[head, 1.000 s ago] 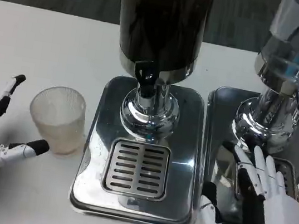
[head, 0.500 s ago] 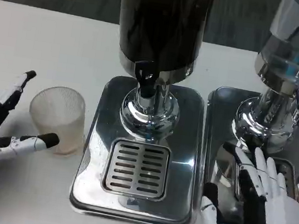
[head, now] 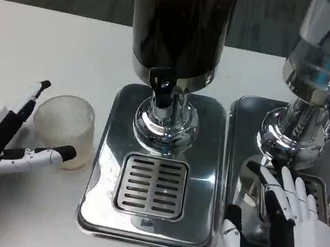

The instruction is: Grasp the cup under the faucet to collect the drink, then remove the cup.

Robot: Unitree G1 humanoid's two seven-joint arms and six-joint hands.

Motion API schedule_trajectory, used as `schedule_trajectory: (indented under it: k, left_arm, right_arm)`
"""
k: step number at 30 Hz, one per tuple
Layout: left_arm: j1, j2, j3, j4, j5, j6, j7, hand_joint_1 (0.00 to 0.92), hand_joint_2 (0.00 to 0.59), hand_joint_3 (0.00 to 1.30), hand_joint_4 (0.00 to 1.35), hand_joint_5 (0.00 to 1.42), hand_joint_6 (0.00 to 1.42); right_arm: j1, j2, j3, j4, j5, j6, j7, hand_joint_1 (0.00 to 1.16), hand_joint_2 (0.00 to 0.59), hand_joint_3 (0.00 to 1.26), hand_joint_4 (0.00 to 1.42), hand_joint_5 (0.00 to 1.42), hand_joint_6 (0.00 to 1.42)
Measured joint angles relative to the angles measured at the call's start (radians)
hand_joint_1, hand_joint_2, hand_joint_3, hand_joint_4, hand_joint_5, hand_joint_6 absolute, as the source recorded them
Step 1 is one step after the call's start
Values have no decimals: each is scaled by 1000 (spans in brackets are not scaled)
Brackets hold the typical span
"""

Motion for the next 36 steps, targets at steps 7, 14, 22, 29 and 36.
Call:
schedule_trajectory:
  k: [7,14,22,29,36]
  left_arm:
    - [-6,-15,-13,5,0,0,3,163,9,0,0,113,287]
    - [-11,-27,-18,19,-4,0,3,166,17,0,0,124,299]
    - [-21,-55,-18,28,-6,10,14,172,29,0,0,126,307]
    - [-38,-69,-16,32,-9,22,14,179,41,0,0,146,339]
    - [-52,-86,-15,43,-18,26,13,187,56,0,0,179,395]
  right_arm:
    - [0,-4,-1,0,6,0,0,368,446,197,54,15,0]
    - [0,-11,-4,0,17,0,2,368,446,197,54,23,0]
    - [9,-21,-15,-1,35,6,11,368,446,197,54,27,0]
    - [16,-25,-19,-5,42,8,13,368,446,197,54,34,0]
    - [23,-27,-27,-8,58,10,22,368,446,197,54,38,0]
